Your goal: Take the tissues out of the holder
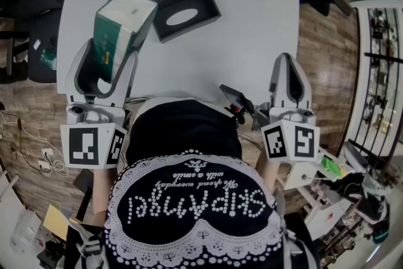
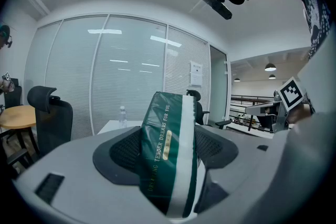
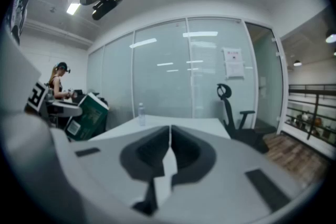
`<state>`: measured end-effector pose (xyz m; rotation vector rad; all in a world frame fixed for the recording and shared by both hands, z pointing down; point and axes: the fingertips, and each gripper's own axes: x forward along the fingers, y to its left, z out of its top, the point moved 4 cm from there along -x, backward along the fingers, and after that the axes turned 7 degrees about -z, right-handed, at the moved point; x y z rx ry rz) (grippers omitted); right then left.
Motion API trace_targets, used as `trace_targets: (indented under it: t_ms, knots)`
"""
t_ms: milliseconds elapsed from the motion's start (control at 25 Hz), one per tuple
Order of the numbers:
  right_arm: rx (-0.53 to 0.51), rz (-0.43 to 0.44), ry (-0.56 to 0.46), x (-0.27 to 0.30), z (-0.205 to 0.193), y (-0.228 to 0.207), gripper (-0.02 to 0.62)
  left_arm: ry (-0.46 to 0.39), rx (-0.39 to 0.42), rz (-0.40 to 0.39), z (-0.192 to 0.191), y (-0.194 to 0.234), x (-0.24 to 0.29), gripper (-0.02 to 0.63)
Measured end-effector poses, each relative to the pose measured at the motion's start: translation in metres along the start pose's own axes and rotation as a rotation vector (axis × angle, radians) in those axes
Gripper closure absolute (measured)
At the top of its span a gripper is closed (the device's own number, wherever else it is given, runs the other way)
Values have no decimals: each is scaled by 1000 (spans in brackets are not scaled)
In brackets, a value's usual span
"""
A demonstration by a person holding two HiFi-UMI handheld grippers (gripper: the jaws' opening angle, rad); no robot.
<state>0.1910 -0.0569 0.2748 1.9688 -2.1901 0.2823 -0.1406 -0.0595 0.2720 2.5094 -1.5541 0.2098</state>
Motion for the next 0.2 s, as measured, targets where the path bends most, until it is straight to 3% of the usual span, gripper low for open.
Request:
trace_targets:
  t_ms: [200]
  knots:
    - [0, -4, -3, -2, 0, -2, 561, 1, 0, 2, -1, -1, -2, 270]
